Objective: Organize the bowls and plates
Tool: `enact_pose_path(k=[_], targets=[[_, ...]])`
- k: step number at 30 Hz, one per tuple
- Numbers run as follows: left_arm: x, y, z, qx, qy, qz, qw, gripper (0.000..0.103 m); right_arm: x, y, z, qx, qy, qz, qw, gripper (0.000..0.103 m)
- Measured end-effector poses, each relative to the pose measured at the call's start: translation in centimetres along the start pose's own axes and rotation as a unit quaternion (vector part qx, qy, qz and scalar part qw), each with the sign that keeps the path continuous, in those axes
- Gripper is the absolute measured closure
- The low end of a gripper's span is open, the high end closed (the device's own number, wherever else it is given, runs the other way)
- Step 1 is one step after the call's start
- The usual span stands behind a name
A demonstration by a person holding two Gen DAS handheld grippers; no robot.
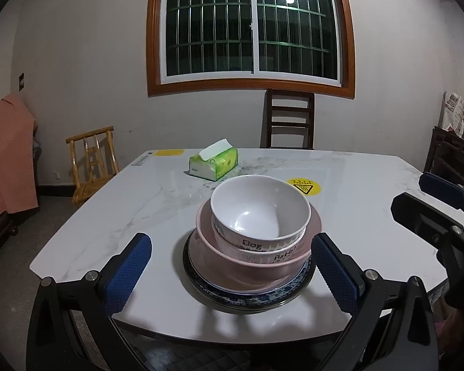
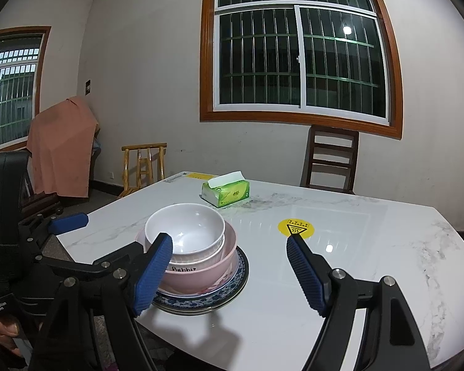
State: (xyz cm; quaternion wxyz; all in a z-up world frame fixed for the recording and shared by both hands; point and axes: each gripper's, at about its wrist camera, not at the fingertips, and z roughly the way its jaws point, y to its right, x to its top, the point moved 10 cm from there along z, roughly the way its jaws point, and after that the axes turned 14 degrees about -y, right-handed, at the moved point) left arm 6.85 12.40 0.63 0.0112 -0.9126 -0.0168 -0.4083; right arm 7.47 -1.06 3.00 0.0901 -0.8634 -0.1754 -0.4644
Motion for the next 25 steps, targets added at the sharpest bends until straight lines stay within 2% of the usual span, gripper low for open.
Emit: enact_pose_path(k=[9, 11, 15, 17, 21, 23, 25], targets=[[-0.2, 0.1, 0.6, -0.005, -0.014, 0.001, 0.9999, 0.000, -0.2, 0.1, 0.2, 0.003, -0.007, 0.004, 1.000, 0.025], [-0.6, 0.4, 1.2, -0.012, -0.026, 0.002, 0.9996, 0.000, -0.4, 0.5, 0.4, 0.007, -0.013, 0.013, 1.000, 0.025], [-2.0, -0.2, 2.8, 0.020, -0.058, -0.011, 0.9981, 0.000, -0.8, 1.5, 0.9, 0.009, -0.026, 0.028, 0.999, 0.025], [-2.6, 0.0, 3.5, 0.018, -0.073, -0.010, 0.9971, 0.001, -0.8, 2.6, 1.0, 0.000, -0.026, 0.029, 0.999, 0.025], [-3.2, -0.4, 4.3, 0.014, -0.091, -0.024, 0.9954, 0.001, -1.3, 7.9, 1.8, -0.021, -0.039, 0.073, 0.996, 0.025], [-3.3, -0.7, 4.5, 0.017, -0.098, -0.031, 0.9945, 0.001, -2.4, 12.2, 3.4, -0.027, -0.069, 0.119, 0.990, 0.025], [-3.5, -0.9, 4.5, 0.028, -0.099, -0.034, 0.9941, 0.001, -4.6, 17.6, 5.6, -0.044, -0.114, 0.165, 0.979, 0.025]])
